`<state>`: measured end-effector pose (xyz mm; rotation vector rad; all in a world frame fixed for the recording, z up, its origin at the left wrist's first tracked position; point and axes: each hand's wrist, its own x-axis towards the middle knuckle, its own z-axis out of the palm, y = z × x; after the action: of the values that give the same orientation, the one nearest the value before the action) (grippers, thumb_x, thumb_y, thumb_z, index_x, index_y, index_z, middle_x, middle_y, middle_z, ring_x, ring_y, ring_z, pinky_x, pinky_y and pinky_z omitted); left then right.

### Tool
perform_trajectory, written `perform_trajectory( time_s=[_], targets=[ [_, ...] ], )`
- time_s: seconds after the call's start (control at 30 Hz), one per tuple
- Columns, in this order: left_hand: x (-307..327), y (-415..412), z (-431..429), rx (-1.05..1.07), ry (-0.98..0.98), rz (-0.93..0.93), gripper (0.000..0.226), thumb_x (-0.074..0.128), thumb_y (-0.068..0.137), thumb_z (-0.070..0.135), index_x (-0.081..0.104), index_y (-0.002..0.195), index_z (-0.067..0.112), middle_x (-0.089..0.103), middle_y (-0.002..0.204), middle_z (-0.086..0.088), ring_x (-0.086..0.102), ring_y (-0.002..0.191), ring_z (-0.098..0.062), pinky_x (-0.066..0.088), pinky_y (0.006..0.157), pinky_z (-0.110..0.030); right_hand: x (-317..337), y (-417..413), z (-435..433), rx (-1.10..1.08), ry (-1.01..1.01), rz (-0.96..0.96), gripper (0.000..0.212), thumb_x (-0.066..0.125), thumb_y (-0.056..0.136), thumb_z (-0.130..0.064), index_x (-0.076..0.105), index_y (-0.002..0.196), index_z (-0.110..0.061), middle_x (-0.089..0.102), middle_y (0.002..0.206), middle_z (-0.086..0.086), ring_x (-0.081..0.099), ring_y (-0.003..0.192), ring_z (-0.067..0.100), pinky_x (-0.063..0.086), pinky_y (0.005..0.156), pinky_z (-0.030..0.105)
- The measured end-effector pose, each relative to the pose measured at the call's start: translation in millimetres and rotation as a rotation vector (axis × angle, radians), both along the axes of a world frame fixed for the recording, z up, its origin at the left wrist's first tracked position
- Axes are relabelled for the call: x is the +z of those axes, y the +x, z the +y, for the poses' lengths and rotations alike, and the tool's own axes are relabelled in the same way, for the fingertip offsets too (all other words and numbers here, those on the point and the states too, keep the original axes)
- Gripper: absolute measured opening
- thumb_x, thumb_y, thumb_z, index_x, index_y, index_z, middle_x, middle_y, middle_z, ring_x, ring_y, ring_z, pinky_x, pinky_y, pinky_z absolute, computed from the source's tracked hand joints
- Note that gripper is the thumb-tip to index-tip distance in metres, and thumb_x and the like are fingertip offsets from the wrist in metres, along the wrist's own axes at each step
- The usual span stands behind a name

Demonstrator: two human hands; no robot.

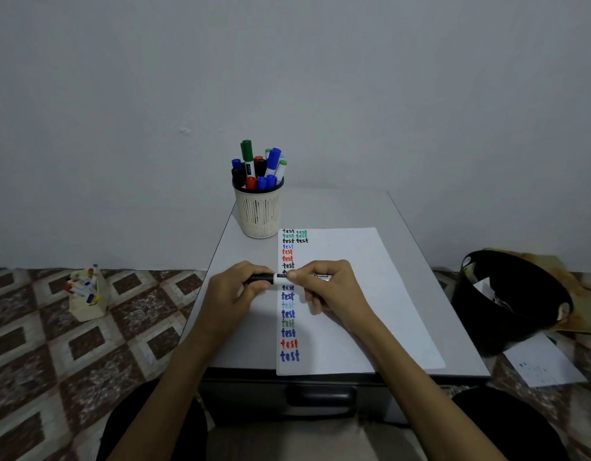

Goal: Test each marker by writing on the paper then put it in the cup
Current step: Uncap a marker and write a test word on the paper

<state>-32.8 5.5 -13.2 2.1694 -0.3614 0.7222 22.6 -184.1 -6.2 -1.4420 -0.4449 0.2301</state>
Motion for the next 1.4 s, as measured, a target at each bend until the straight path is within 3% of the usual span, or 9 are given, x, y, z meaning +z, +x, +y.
perform_trajectory(
  time_s=[0.23,0.4,0.57,0.7,0.87,0.97,1.2,1.3,1.4],
  targets=[
    [-2,3,-2,0.044,-0.077,0.044,0.017,0.056,0.085,0.012,0.067,0.098,0.01,0.066,0.092,0.003,0.06,0.087,-0.004,0.042,0.074,-0.008,-4,5,9,-0.145,-0.14,-0.316,0.012,0.08,0.075,-0.018,0.078,0.085,-0.011,0.07,0.079,0.003,0.064,0.073,0.018,0.049,0.062,0.03],
    [-6,5,-2,0.151,-0.032,0.053,0.017,0.061,0.085,0.003,0.066,0.1,0.011,0.066,0.096,0.0,0.058,0.088,-0.002,0.042,0.074,-0.006,1,14,11,-0.168,-0.616,-0.729,0.026,0.079,0.073,-0.034,0.077,0.096,-0.023,0.066,0.086,-0.009,0.057,0.075,0.007,0.042,0.061,0.03],
    [-16,8,1,0.245,0.015,0.109,0.037,0.064,0.086,0.016,0.054,0.121,0.014,0.063,0.106,0.0,0.058,0.089,-0.012,0.05,0.08,-0.03,22,30,17,-0.126,-0.972,-1.054,0.023,0.068,0.083,-0.026,0.072,0.106,-0.024,0.067,0.089,-0.001,0.053,0.089,0.019,0.029,0.07,0.03],
    [-26,12,3,0.347,0.197,0.193,0.054,0.046,0.086,0.046,0.055,0.122,0.006,0.058,0.121,-0.01,0.053,0.111,-0.027,0.038,0.101,-0.047,59,54,21,-0.271,-0.734,-0.84,0.023,0.068,0.086,-0.018,0.065,0.108,-0.012,0.063,0.089,0.0,0.059,0.08,0.017,0.048,0.073,0.032],
    [-27,14,-1,0.365,0.209,0.262,0.068,0.029,0.079,0.056,0.057,0.124,0.012,0.05,0.134,-0.006,0.043,0.126,-0.021,0.02,0.111,-0.039,122,75,48,-0.453,-0.29,-0.811,0.064,0.069,0.085,-0.012,0.036,0.14,-0.02,0.06,0.077,-0.002,0.063,0.069,0.011,0.053,0.064,0.018],
    [-28,16,0,0.369,0.182,0.286,0.066,0.031,0.08,0.054,0.054,0.128,0.015,0.046,0.139,-0.003,0.037,0.131,-0.017,0.016,0.114,-0.036,145,88,71,-0.486,-0.161,-0.837,0.066,0.066,0.086,-0.008,0.034,0.143,-0.019,0.06,0.077,-0.003,0.064,0.069,0.01,0.056,0.066,0.022],
    [-28,18,-1,0.383,0.191,0.269,0.068,0.027,0.08,0.054,0.052,0.13,0.015,0.043,0.142,-0.001,0.033,0.133,-0.015,0.01,0.115,-0.032,130,119,115,-0.512,-0.422,-0.945,0.055,0.061,0.085,-0.009,0.039,0.134,-0.023,0.062,0.073,0.005,0.06,0.064,0.02,0.051,0.058,0.034],
    [-28,19,1,0.388,0.196,0.275,0.075,0.022,0.075,0.056,0.053,0.129,0.015,0.044,0.141,-0.002,0.034,0.132,-0.016,0.014,0.115,-0.035,112,126,121,-0.578,-0.667,-1.103,0.041,0.063,0.083,-0.015,0.052,0.122,-0.018,0.064,0.087,0.003,0.056,0.084,0.026,0.042,0.07,0.036],
    [-28,18,1,0.386,0.205,0.286,0.071,0.025,0.077,0.055,0.053,0.13,0.015,0.044,0.141,-0.002,0.034,0.131,-0.016,0.023,0.113,-0.041,104,133,119,-0.683,-0.647,-1.142,0.034,0.065,0.081,-0.017,0.06,0.115,-0.015,0.062,0.099,0.005,0.052,0.095,0.026,0.035,0.076,0.033]
  ],
)
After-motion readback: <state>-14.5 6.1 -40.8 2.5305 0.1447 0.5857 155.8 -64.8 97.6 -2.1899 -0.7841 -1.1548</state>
